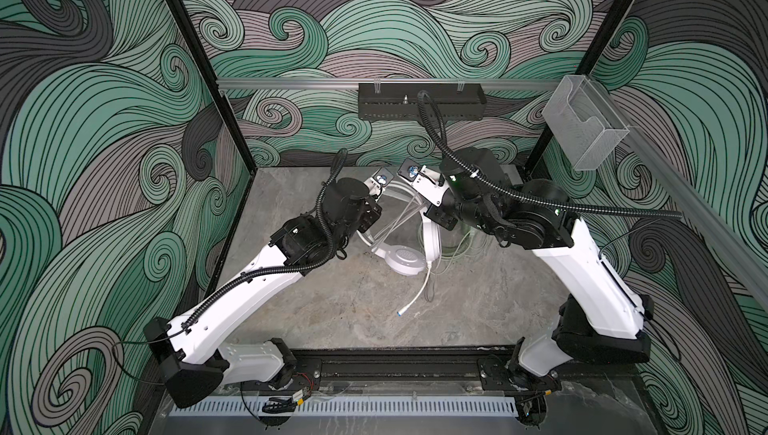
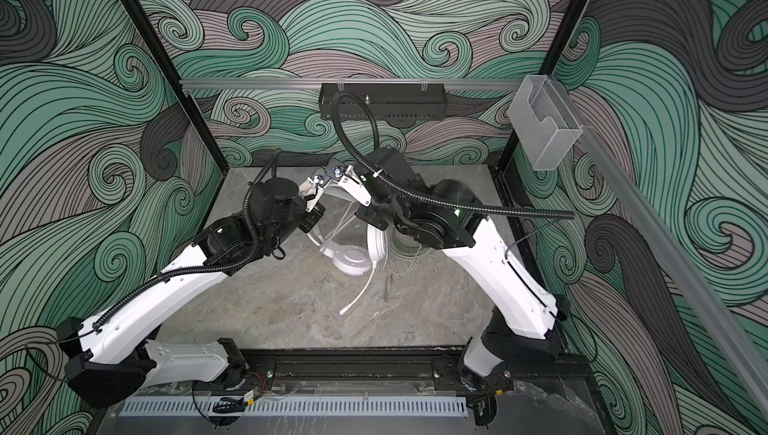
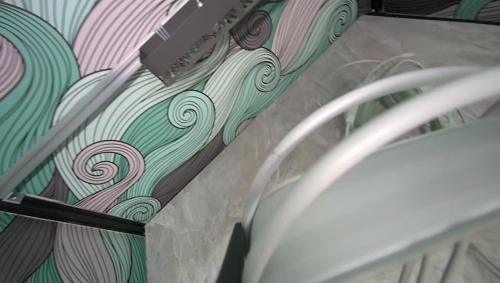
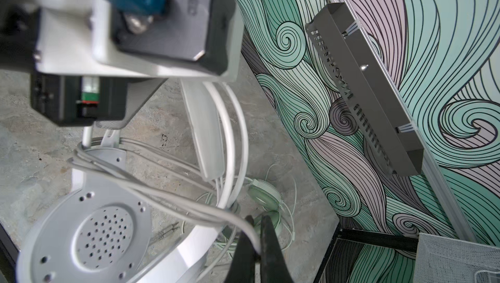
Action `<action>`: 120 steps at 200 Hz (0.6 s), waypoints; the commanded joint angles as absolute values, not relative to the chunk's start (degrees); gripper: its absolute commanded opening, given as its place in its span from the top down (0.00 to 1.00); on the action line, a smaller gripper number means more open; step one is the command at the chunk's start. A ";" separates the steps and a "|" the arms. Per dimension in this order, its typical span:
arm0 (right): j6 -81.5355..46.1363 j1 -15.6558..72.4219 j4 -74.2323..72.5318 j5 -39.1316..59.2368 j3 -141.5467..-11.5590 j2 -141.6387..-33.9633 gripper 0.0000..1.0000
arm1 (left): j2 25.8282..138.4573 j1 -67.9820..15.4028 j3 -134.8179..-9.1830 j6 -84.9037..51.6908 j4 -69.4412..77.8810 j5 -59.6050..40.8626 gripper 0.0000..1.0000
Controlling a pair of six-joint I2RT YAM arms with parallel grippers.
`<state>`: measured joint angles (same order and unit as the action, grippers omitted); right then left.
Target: Wrap the headphones
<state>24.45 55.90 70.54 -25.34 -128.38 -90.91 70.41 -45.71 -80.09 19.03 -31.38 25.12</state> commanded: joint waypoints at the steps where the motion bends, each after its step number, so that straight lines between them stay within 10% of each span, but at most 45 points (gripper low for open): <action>1: 22.97 53.70 62.75 -29.75 -126.86 -86.21 1.00 | 67.67 -45.16 -78.85 17.88 -39.79 16.74 1.00; 120: 20.78 59.76 59.68 -26.18 -127.22 -86.07 1.00 | 73.31 -45.16 -79.31 -0.93 -43.87 10.67 1.00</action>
<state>23.22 57.65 66.61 -22.46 -122.91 -86.54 71.05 -45.69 -79.42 4.84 -36.86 13.26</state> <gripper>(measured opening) 0.057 0.060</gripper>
